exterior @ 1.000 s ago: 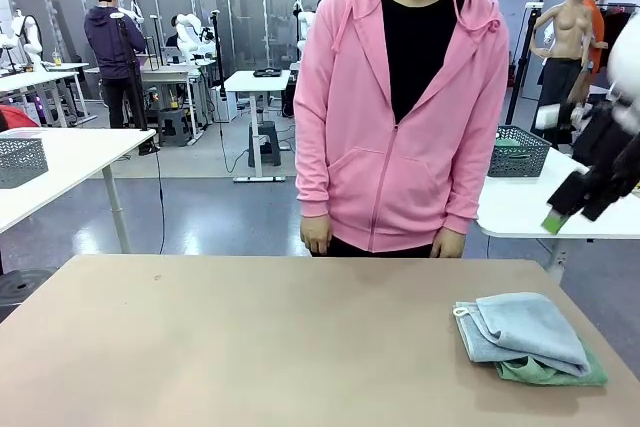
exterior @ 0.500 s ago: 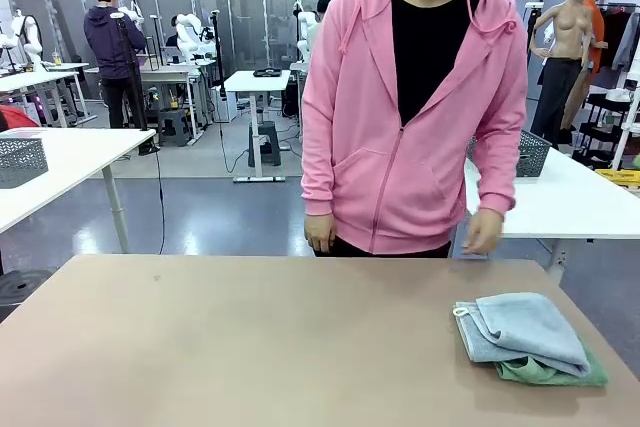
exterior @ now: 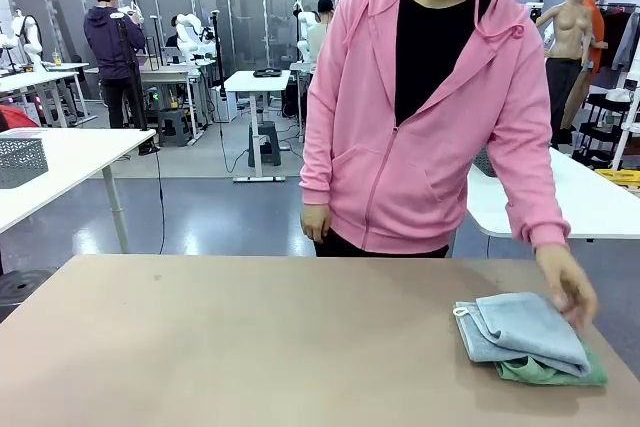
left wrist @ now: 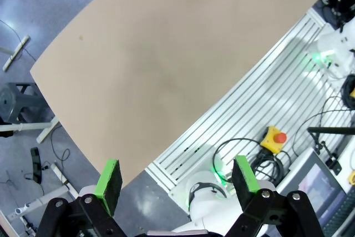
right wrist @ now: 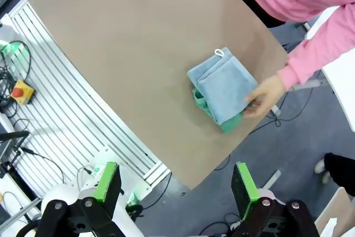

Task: Fold the towels and place them in the basket.
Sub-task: Stack the folded Towel with hook on the right side of the table.

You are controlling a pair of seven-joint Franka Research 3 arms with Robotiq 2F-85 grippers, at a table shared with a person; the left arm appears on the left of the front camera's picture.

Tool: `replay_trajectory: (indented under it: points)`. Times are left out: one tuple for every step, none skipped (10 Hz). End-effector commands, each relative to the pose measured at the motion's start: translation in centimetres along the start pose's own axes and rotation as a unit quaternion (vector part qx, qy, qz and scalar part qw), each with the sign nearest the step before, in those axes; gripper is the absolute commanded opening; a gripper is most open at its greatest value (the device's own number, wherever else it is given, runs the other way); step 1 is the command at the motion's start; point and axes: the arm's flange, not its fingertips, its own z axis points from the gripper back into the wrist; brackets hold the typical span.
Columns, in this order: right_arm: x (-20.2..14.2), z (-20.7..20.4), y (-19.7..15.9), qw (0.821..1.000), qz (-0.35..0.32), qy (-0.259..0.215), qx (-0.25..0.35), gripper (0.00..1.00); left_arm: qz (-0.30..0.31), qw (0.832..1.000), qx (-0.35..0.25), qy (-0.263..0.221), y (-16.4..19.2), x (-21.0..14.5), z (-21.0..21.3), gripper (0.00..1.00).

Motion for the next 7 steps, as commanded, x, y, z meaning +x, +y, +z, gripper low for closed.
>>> replay_trajectory:
  points:
    - [0.02, 0.52, -0.03, 1.000, 0.002, 0.001, -0.001, 1.00, 0.002, 1.000, 0.001, 0.004, 0.04, -0.03, 0.06, 1.00]
    - [0.02, 0.52, -0.03, 1.000, 0.002, 0.001, -0.001, 1.00, 0.002, 1.000, 0.001, 0.004, 0.04, -0.03, 0.06, 1.00]
    - [0.02, 0.52, -0.03, 1.000, 0.002, 0.001, -0.001, 1.00, 0.002, 1.000, 0.001, 0.004, 0.04, -0.03, 0.06, 1.00]
    - [0.02, 0.52, -0.03, 1.000, 0.002, 0.001, -0.001, 1.00, 0.002, 1.000, 0.001, 0.004, 0.04, -0.03, 0.06, 1.00]
    - [0.02, 0.52, -0.03, 1.000, 0.002, 0.001, -0.001, 1.00, 0.002, 1.000, 0.001, 0.004, 0.04, -0.03, 0.06, 1.00]
    - [0.02, 0.52, -0.03, 1.000, 0.002, 0.001, -0.001, 1.00, 0.002, 1.000, 0.001, 0.004, 0.04, -0.03, 0.06, 1.00]
    - [0.02, 0.52, -0.03, 1.000, 0.002, 0.001, -0.001, 1.00, 0.002, 1.000, 0.001, 0.004, 0.04, -0.03, 0.06, 1.00]
